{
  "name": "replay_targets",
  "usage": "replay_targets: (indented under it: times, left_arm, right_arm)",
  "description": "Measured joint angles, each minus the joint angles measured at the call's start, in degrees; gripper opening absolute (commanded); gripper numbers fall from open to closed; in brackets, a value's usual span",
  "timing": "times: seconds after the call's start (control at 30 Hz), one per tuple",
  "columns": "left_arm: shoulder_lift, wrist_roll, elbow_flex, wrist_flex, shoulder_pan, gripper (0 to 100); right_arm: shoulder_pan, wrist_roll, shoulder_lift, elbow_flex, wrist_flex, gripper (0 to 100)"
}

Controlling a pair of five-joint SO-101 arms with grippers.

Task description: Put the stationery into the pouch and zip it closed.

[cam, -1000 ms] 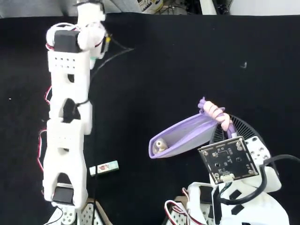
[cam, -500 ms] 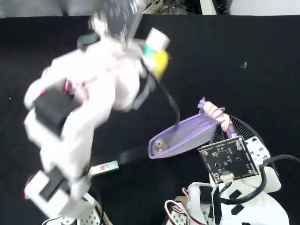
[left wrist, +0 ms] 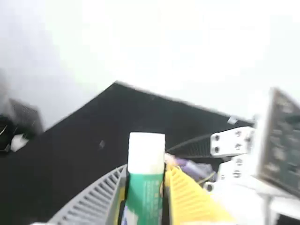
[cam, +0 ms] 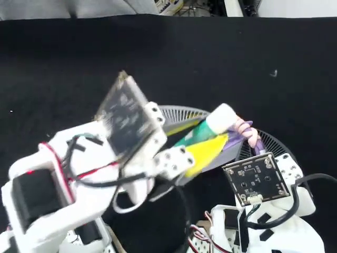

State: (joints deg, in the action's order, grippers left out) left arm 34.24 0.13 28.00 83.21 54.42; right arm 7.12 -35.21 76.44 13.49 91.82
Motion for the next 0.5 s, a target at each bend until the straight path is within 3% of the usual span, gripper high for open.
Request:
replay_targets:
  times: [0.2, 0.5]
  left_arm:
    - [15.3, 0.2, -21.8, -14.5, 1.6, 3]
    - [38.1, 0.0, -60.7, -46.2, 1.1, 3]
  right_arm:
    - [0.0, 0.0, 0.0, 0.0, 0.0, 1.1]
    - [0.0, 0.0, 0.0, 0.0, 0.0, 1.1]
